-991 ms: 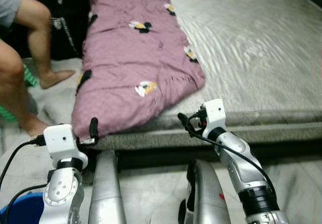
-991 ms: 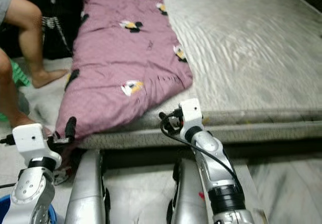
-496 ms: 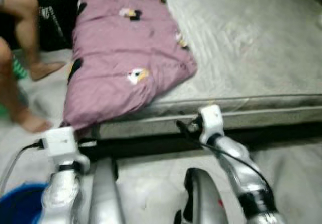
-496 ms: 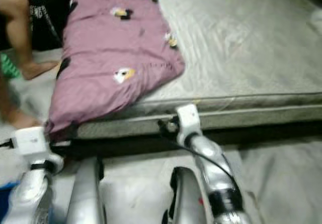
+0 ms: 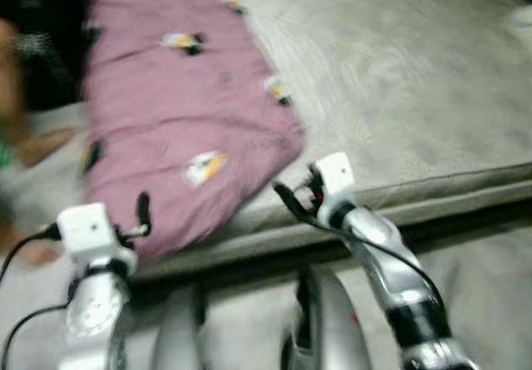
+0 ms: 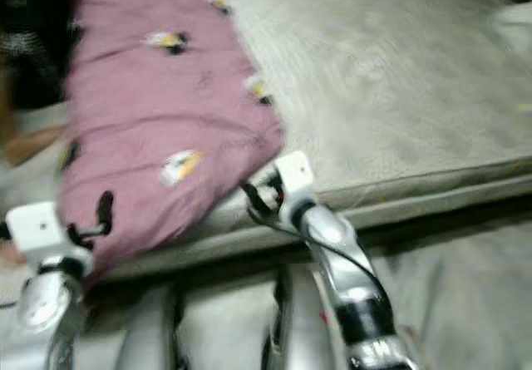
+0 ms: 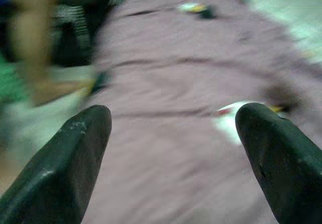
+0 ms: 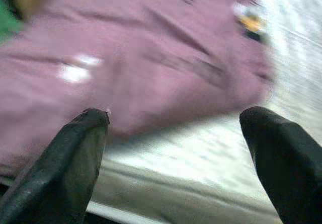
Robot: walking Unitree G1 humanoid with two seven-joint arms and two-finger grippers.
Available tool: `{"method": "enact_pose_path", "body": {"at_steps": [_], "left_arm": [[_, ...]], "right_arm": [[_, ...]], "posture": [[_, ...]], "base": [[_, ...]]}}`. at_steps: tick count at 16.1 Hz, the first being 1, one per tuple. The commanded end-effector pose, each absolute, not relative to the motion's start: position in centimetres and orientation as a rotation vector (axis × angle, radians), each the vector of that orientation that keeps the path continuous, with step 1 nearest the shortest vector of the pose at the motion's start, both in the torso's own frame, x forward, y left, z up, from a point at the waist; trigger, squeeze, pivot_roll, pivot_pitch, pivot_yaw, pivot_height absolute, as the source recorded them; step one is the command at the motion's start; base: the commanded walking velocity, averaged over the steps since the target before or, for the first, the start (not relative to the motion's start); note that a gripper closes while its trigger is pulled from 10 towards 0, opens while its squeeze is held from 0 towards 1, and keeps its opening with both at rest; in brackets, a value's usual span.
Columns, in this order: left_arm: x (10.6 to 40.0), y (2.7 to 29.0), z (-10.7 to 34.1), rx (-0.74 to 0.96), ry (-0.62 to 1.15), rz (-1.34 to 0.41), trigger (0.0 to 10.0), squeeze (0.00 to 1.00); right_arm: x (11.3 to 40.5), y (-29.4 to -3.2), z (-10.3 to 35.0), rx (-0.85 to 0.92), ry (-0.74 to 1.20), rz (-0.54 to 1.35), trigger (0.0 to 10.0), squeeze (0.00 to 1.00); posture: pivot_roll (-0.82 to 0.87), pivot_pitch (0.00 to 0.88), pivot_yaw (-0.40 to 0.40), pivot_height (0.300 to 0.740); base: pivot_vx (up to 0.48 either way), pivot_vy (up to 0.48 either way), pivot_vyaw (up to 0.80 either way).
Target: Clean up the room
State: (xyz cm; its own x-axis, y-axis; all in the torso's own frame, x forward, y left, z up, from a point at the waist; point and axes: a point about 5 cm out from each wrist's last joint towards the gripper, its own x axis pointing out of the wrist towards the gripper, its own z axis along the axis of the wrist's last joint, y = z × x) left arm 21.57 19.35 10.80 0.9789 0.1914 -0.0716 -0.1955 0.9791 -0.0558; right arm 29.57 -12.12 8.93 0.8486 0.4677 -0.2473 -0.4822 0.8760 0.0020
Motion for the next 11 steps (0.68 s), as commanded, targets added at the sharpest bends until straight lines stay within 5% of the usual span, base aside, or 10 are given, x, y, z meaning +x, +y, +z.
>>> {"method": "enact_pose_path", "body": {"at_steps": [1, 11], "left_arm": [[21.1, 19.1, 10.1, -0.064, 0.104, 0.197, 10.0, 0.0], [21.3, 21.0, 10.0, 0.004, 0.137, 0.344, 10.0, 0.0]], "right_arm": [[29.5, -12.8, 8.4, -0.053, 0.274, 0.473, 10.0, 0.0], [29.0, -12.2, 8.4, -0.073, 0.267, 0.557, 10.0, 0.0]], "posture": [[0.01, 0.098, -0.056, 0.506], [0.01, 0.104, -0.059, 0.506]], "base": [[0.0, 0.0, 0.0], [0.0, 0.0, 0.57]]}}
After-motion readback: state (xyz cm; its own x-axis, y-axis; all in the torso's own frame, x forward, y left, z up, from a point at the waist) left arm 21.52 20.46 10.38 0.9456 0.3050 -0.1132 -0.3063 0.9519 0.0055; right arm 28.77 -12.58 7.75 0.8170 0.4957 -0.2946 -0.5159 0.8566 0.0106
